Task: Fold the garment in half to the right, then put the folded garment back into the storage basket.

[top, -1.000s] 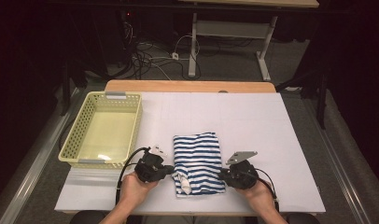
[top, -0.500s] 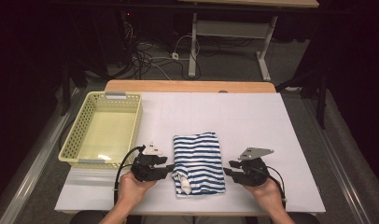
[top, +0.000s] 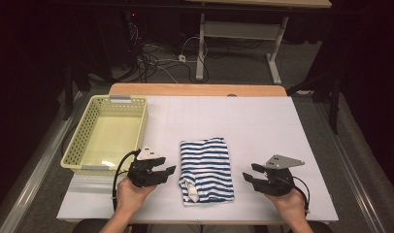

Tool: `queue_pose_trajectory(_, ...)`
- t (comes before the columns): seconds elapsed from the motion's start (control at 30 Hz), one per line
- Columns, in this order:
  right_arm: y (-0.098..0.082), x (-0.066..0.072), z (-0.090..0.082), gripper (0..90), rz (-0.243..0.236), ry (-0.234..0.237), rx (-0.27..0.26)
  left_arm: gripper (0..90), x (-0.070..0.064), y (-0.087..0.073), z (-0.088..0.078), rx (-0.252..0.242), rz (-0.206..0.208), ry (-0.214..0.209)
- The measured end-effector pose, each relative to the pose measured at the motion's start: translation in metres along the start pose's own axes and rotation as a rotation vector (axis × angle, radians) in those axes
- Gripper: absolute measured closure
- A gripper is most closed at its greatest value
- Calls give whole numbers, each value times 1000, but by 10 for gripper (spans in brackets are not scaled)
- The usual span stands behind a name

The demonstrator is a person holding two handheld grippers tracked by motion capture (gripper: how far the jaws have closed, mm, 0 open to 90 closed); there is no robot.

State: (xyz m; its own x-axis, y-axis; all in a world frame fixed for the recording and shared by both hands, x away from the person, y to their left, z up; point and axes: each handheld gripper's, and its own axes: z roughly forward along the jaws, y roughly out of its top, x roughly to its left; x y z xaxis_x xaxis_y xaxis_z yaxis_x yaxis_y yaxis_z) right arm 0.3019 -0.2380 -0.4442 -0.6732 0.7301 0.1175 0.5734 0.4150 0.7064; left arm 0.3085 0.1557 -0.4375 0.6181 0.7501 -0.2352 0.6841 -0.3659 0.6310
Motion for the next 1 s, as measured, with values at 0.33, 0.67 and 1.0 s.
queue_pose_trajectory(0.33, -5, -8, -3, 483, 19, -23, -10, 459, 4, -2, -2, -2, -7, -11)
queue_pose_trajectory(0.67, -11, -15, -10, 484, 41, -40, -34, 458, 6, -2, 0, -9, -25, -25)
queue_pose_trajectory(1.0, -18, -22, -20, 465, 57, -54, -74, 445, 5, 1, 2, -21, -28, -46)
